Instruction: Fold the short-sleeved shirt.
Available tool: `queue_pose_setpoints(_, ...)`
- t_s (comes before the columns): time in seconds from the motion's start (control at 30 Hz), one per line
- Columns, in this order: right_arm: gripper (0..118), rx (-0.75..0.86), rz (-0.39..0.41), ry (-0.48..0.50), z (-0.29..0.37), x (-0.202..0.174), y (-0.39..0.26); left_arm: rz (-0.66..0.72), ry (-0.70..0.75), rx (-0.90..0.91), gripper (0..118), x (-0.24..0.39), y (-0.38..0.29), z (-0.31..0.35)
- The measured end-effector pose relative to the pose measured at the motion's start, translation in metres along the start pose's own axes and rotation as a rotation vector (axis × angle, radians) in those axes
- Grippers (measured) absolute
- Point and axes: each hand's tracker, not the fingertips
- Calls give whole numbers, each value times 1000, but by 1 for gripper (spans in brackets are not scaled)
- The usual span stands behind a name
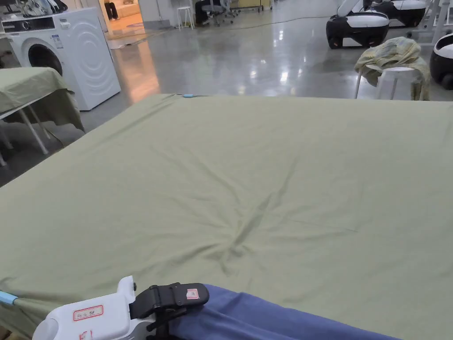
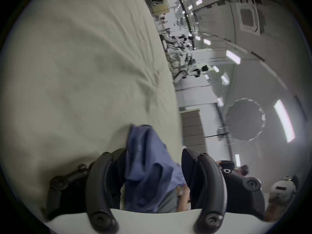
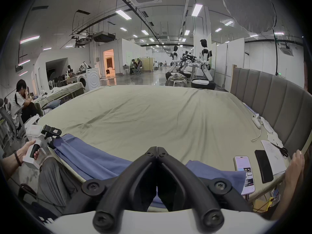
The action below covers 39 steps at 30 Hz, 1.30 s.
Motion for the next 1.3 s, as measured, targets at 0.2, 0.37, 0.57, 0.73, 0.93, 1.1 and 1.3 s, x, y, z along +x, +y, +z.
queue_pose_setpoints(0.2,0,-22,-15,0,-2,5,-3,-47,223,3,25,11,-9,-39)
queue_pose_setpoints(0.37,0,-23,4,-20,5,10,-7,-123,206,103,11,40,1,-20)
queue_pose_setpoints(0.57,0,-17,-53,-18,4,24,-14,-337,373,229,11,124,35,35)
queue_pose_setpoints(0.73,0,10,-136,-3,1,33,-16,-523,425,183,11,195,-5,2)
queue_pose_setpoints(0.93,0,14,-142,6,10,31,-12,-580,251,55,11,198,-104,-114)
queue_pose_setpoints(1.1,0,5,-121,-49,22,35,-22,-561,256,-129,12,165,-139,-199)
queue_pose_setpoints(1.3,0,-28,-210,-76,25,58,-44,-643,212,-188,35,179,-138,-205)
